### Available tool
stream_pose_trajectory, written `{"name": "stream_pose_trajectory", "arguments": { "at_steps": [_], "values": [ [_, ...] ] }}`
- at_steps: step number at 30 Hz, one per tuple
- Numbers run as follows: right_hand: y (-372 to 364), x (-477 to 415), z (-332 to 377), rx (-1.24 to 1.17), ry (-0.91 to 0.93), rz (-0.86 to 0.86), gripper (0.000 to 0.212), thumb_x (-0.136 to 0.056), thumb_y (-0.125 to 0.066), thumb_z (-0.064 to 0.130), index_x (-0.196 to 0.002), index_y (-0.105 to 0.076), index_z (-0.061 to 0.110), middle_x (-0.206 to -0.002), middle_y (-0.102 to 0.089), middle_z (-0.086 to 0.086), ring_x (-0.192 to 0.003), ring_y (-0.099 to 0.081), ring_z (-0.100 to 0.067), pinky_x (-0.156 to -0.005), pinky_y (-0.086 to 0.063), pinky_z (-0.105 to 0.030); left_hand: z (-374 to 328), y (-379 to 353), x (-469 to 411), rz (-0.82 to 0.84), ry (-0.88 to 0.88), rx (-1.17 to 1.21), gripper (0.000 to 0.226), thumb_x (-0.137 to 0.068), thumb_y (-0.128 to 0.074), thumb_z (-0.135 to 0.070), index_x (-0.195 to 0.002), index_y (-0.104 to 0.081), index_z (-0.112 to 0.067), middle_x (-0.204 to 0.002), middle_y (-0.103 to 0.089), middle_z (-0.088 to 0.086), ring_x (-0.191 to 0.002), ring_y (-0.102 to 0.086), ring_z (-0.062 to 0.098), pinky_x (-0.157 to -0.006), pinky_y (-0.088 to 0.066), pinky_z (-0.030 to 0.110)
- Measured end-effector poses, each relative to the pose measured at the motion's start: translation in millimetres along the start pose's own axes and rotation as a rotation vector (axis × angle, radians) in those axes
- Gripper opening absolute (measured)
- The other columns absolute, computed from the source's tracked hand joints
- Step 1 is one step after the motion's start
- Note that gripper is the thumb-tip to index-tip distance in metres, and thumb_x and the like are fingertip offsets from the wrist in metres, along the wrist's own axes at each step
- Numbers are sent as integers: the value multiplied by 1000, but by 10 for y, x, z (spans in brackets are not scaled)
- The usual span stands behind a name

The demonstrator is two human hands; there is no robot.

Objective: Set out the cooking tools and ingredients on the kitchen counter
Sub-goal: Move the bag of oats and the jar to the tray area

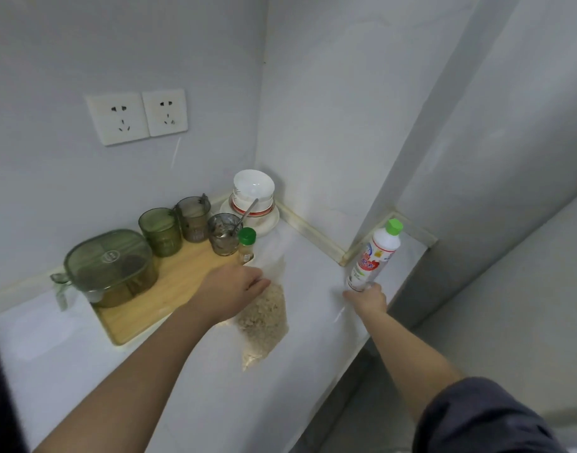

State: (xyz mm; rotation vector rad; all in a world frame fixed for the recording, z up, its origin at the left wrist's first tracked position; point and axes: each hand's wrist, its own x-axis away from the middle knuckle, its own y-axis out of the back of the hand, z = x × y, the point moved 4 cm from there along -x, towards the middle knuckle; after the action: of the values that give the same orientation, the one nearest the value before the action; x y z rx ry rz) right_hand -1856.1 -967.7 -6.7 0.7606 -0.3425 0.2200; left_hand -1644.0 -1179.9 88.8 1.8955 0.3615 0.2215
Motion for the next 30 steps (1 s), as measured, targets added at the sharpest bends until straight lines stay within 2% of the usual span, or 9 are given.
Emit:
{"name": "stream_pose_trajectory", "arguments": {
  "at_steps": [6,11,15,18,20,23,25,28,30],
  "values": [
    [-664,487,180,171,232,481,69,-85,-70,15,-145,-36,13,-147,-37,-13,-129,-43,-27,-97,-38,-29,208,-51,235,105,-93,-240,38,-99,-35,-49,-77,-46,-20,-70,-49,-6,-69,-46,16,-60,-36,31],
    [-1156,1082,449,392,491,985,115,-65,-86,30,-152,-10,27,-150,-25,1,-140,-28,-21,-100,-35,-25,450,-182,447,145,-74,-293,36,-99,-37,-49,-78,-44,-20,-72,-54,-4,-69,-52,19,-63,-41,32],
    [-1447,1396,561,261,636,1197,97,-64,-82,-6,-140,-24,13,-122,-46,6,-108,-50,11,-84,-44,-6,601,-295,617,-33,-35,-140,35,-96,-44,-48,-76,-42,-19,-69,-53,-5,-64,-49,18,-59,-38,32],
    [-1587,1404,531,187,681,1231,87,-63,-78,-18,-136,-36,5,-124,-52,-4,-118,-54,-7,-88,-49,-25,801,-385,881,-219,146,219,33,-82,-66,-50,-79,-45,-25,-73,-49,-14,-66,-47,10,-57,-37,25],
    [-1585,1409,515,144,675,1282,87,-63,-76,-22,-135,-37,10,-125,-52,-2,-121,-53,-17,-87,-52,-34,954,-527,1100,-236,300,433,47,-70,-73,-56,-100,-48,-30,-97,-52,-20,-87,-51,0,-69,-42,18],
    [-1599,1379,478,110,660,1289,91,-61,-75,-24,-130,-38,23,-124,-52,7,-119,-55,-2,-82,-54,-26,1057,-776,1322,-65,407,607,102,-58,-79,-63,-141,-27,-34,-139,-33,-26,-123,-36,-4,-101,-37,22],
    [-1648,1341,435,95,685,1268,101,-58,-78,-24,-133,-33,25,-128,-51,9,-121,-52,1,-81,-55,-24,1022,-891,1329,83,382,584,123,-54,-82,-60,-149,-7,-39,-147,-16,-31,-129,-24,-6,-107,-30,21],
    [-1714,1314,385,135,676,1244,111,-54,-85,-15,-140,-31,30,-131,-52,7,-123,-52,-8,-79,-55,-27,971,-1055,1215,165,323,534,102,-53,-85,-54,-136,-26,-48,-142,-29,-30,-125,-34,-4,-100,-33,15],
    [-1730,1269,396,169,661,1201,92,-54,-87,-11,-130,-48,24,-118,-62,10,-111,-60,-3,-74,-55,-24,987,-1129,1151,119,375,597,89,-49,-87,-55,-126,-42,-49,-129,-48,-26,-118,-49,0,-96,-44,20]
  ]
}}
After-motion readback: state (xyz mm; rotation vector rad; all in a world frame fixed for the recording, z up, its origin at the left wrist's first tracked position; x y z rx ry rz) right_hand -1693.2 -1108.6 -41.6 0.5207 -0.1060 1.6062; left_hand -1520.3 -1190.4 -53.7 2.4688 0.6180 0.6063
